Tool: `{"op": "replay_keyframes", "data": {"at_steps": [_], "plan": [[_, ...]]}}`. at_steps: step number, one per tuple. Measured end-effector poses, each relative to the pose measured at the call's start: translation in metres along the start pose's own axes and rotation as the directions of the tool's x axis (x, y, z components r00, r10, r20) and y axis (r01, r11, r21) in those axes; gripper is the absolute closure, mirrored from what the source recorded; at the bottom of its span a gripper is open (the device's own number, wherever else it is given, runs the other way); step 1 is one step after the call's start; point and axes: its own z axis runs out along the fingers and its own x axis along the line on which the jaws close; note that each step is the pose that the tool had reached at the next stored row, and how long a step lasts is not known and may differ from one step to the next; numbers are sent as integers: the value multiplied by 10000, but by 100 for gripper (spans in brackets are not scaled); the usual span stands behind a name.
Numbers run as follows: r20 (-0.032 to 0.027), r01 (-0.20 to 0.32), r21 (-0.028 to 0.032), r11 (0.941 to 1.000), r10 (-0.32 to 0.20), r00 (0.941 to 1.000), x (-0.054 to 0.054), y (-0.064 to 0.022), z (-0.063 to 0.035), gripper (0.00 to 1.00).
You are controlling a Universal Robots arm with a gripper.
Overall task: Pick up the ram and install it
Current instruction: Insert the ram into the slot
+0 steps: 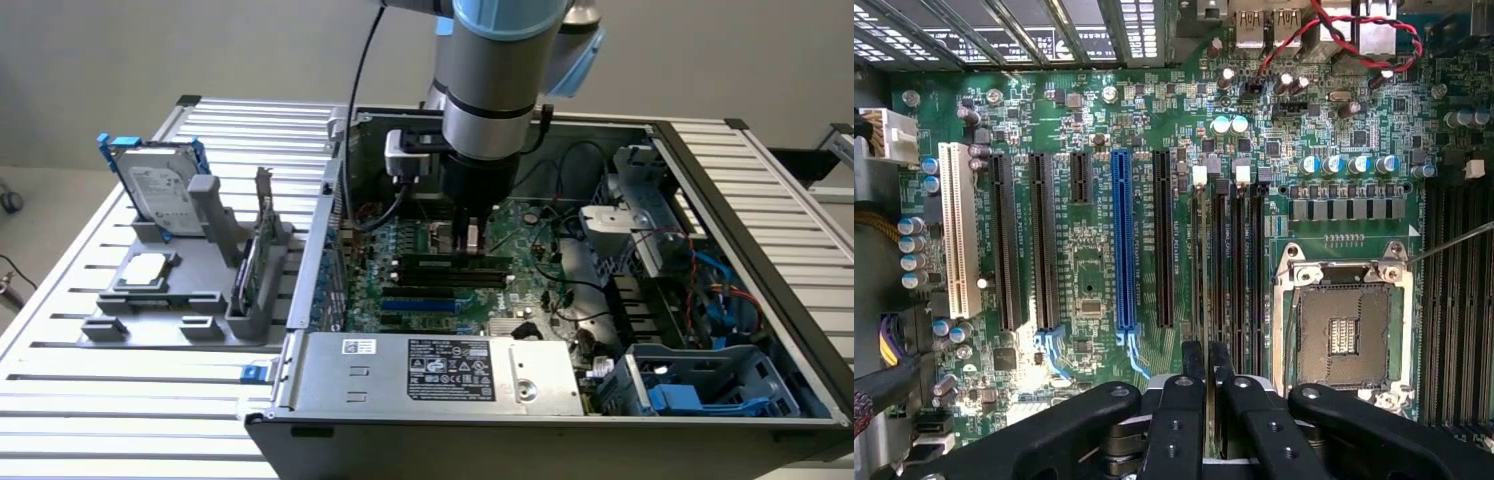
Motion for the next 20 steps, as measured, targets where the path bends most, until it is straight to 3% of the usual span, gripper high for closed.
{"op": "replay_keyframes", "data": {"at_steps": [20], "plan": [[-1,10,-17,10000,-10,10000,2,5,87,86]]}}
